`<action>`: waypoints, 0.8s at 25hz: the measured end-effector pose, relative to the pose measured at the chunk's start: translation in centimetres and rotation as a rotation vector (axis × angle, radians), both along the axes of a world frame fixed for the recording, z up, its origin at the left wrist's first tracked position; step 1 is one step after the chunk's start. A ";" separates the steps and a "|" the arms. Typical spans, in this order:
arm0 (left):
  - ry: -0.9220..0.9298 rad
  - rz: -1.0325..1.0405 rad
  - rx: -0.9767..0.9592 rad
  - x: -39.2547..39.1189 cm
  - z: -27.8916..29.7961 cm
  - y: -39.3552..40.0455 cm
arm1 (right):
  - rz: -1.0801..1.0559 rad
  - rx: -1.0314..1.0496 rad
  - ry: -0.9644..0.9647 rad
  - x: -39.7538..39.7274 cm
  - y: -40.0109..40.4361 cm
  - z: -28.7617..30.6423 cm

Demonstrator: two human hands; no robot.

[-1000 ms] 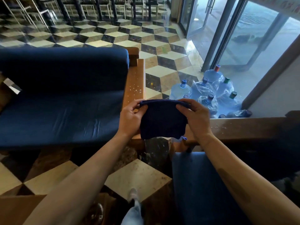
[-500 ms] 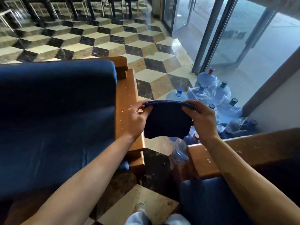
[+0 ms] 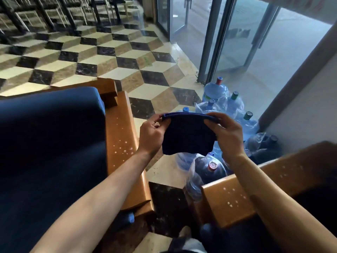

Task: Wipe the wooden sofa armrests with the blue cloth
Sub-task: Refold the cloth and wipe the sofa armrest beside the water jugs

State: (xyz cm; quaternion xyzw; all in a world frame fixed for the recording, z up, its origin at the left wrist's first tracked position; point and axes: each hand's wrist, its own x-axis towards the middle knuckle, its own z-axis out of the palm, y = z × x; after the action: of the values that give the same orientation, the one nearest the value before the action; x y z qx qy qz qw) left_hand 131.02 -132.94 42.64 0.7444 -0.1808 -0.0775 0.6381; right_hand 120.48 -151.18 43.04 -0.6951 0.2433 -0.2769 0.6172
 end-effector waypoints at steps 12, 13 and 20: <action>-0.056 -0.315 -0.032 0.1 0.1 -15.3 | -0.336 -0.039 -0.037 -5.8 -10.3 0.7; -0.053 -0.362 -0.034 -0.2 -0.1 -16.8 | -0.393 -0.018 -0.038 -6.9 -10.8 0.7; -0.048 -0.743 -0.081 -4.0 -0.3 -24.2 | -0.717 0.035 -0.073 -13.2 -11.0 0.6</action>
State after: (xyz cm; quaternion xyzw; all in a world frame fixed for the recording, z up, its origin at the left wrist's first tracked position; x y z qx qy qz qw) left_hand 127.03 -157.12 42.30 0.6038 -0.4563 -0.2790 0.5910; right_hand 107.26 -162.16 43.65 -0.5444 0.4543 -0.4963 0.5010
